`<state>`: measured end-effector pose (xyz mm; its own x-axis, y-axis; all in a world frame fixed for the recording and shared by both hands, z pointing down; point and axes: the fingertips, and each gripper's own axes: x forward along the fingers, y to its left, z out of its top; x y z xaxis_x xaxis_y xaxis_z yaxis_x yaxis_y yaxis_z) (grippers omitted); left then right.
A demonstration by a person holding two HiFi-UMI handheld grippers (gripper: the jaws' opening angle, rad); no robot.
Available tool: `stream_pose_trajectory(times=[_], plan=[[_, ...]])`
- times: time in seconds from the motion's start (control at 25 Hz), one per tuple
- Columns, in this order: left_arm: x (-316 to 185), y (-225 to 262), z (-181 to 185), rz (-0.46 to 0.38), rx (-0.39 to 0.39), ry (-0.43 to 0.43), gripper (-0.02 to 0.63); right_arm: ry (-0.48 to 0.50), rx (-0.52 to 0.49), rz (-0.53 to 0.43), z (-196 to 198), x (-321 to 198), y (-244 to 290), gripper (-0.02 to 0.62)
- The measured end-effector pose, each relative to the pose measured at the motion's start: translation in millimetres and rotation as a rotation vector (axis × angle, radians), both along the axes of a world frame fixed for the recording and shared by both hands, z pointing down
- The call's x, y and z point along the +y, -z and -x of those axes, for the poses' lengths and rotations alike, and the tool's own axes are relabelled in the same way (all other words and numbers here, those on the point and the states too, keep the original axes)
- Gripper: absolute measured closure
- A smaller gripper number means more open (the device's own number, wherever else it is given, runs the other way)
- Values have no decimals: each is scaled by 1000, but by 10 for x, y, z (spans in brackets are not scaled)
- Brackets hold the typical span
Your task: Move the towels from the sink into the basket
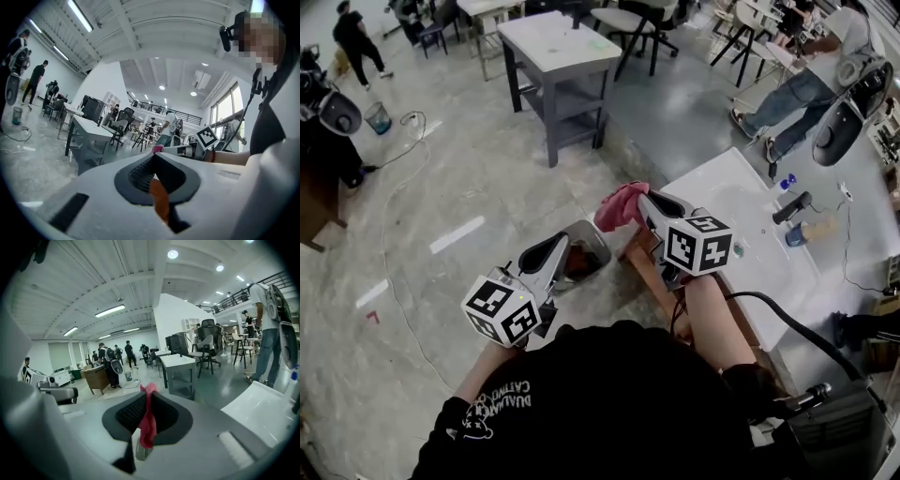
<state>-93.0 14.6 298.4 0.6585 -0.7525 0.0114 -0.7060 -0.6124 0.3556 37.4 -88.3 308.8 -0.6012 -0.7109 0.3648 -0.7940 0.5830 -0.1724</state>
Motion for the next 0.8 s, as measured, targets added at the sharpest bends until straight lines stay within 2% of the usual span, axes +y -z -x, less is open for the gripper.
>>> stream_pose_trajectory(times=[0.36, 0.64, 0.8], plan=[[106, -144, 586, 33, 50, 133, 601, 138, 42, 35, 732, -1, -171, 557], [97, -322, 907, 62, 67, 209, 600, 203, 63, 70, 1103, -62, -388, 557], [-79, -382, 1007, 75, 76, 254, 601, 247, 70, 89, 1230, -230, -485, 557]])
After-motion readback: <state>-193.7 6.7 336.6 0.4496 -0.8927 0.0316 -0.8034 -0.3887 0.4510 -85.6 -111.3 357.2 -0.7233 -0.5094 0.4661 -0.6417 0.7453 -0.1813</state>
